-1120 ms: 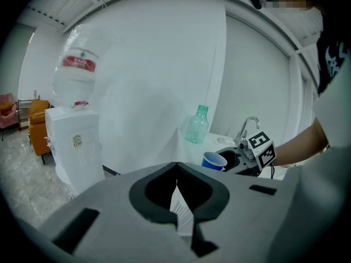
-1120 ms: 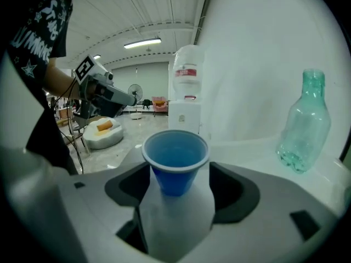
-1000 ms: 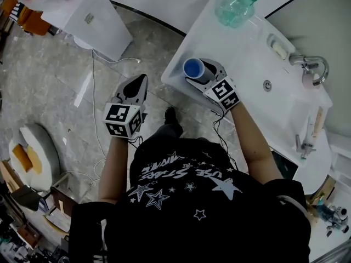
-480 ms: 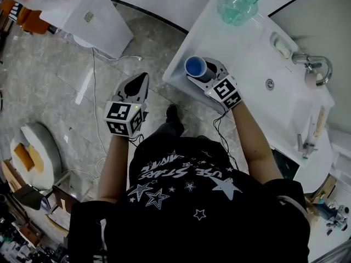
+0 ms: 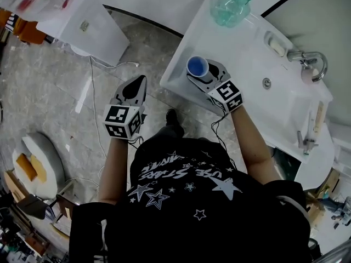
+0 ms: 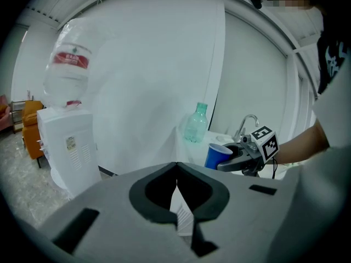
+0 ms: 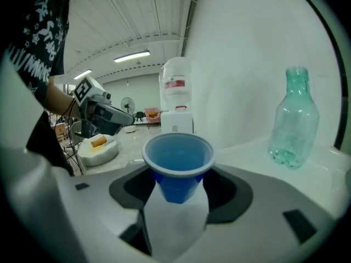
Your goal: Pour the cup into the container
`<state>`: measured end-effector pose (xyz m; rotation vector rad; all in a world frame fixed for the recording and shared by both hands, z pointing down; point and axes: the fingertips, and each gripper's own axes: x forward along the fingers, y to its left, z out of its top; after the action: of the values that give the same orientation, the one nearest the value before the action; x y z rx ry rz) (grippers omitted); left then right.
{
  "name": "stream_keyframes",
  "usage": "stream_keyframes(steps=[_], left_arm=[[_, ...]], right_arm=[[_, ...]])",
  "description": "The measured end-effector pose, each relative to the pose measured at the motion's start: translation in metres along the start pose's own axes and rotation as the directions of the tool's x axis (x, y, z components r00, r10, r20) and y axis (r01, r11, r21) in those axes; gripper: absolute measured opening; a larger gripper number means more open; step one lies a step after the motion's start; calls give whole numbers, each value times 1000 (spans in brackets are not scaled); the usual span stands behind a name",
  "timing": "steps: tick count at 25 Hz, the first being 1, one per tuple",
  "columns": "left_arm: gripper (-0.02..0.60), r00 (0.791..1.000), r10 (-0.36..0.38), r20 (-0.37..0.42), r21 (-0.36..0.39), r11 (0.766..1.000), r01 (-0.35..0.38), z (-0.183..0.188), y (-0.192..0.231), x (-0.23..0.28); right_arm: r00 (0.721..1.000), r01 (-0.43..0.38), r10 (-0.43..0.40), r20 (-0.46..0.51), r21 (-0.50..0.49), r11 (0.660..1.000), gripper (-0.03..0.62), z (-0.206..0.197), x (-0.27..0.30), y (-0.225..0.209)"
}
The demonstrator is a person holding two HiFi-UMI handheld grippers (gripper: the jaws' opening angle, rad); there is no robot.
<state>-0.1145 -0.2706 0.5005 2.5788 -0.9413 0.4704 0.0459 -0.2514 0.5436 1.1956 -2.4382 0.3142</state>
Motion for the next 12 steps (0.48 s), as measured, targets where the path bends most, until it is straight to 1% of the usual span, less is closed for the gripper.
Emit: stream_keyframes(steps=[3,7,12], left_arm=[[9,1000,-15,14,7,1000,15,11,2,8],[9,998,-43,37,23,999,42,30,2,21],[9,995,-83,50,46,996,81,49,-2,38]], right_arm=[[999,22,-23,24,31,999,272,14,-12,-10],[995,73,-77,56,66,995,272,38,-33,-34],[984,165,-170,47,103,981,272,63,-64,-73]])
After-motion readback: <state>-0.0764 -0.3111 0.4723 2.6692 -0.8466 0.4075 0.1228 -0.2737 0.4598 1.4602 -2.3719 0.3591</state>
